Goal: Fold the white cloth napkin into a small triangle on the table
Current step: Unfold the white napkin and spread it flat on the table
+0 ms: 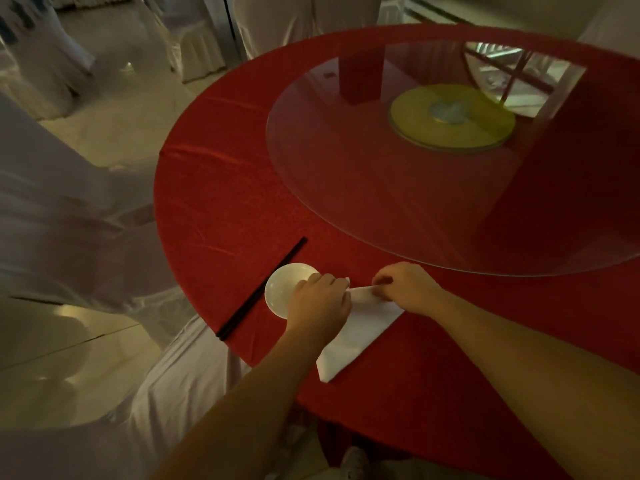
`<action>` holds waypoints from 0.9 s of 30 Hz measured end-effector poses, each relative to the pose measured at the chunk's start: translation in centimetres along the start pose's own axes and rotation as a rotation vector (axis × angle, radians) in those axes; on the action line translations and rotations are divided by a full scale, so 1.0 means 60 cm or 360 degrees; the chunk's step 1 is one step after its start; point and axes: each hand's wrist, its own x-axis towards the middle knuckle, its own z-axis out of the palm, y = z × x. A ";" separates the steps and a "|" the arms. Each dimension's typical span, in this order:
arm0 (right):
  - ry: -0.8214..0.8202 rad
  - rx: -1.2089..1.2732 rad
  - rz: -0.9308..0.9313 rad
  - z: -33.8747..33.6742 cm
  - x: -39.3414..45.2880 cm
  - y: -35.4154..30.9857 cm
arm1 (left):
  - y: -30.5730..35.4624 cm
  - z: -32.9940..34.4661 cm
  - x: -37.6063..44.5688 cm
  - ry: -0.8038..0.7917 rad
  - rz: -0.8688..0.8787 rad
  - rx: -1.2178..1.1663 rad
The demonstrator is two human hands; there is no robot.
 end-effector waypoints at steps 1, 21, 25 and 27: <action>-0.0015 0.0220 0.0013 -0.017 -0.009 -0.006 | 0.007 -0.003 0.006 0.0037 0.0025 -0.0016; 0.0015 0.0859 -0.0183 -0.251 -0.189 -0.049 | 0.186 -0.144 0.039 0.0088 0.0363 -0.0833; 0.0196 0.0718 -0.0278 -0.283 -0.243 -0.050 | 0.216 -0.181 0.010 0.0045 0.0545 -0.0710; 0.0270 0.0697 -0.0307 -0.298 -0.269 -0.049 | 0.231 -0.199 -0.007 0.0085 0.0610 -0.0671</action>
